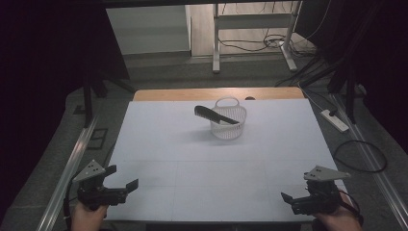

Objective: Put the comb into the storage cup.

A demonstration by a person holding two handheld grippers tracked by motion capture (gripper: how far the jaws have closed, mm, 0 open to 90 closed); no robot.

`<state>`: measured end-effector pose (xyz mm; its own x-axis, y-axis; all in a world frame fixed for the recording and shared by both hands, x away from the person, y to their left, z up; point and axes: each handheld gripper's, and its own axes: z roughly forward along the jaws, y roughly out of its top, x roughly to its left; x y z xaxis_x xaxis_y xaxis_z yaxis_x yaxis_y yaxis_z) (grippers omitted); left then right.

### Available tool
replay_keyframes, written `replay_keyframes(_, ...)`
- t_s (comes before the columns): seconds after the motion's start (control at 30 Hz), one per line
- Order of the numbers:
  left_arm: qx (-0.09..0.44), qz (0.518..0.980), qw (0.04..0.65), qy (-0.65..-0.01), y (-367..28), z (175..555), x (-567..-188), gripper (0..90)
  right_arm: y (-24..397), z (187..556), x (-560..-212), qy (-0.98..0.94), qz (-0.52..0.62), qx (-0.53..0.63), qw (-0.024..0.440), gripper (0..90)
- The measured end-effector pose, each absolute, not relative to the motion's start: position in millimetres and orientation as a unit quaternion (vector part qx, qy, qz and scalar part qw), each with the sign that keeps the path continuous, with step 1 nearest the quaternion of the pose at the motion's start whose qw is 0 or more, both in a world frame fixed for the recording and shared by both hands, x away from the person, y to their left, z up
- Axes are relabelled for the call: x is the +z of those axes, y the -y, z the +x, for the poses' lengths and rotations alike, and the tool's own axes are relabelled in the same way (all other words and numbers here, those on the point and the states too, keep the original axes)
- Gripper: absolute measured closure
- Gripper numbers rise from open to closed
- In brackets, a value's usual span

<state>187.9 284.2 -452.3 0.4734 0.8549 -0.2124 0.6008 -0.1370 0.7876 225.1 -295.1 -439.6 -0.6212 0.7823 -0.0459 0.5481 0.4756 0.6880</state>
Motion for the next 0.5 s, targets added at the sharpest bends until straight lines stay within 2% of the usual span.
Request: replay_keyframes(0.5, 0.152, 0.738, 0.43, -0.497, -288.9, 172.2, -455.8, 0.0, 294.8, 225.3, -439.7, -0.84, 0.396, 0.323, 0.18, 0.0)
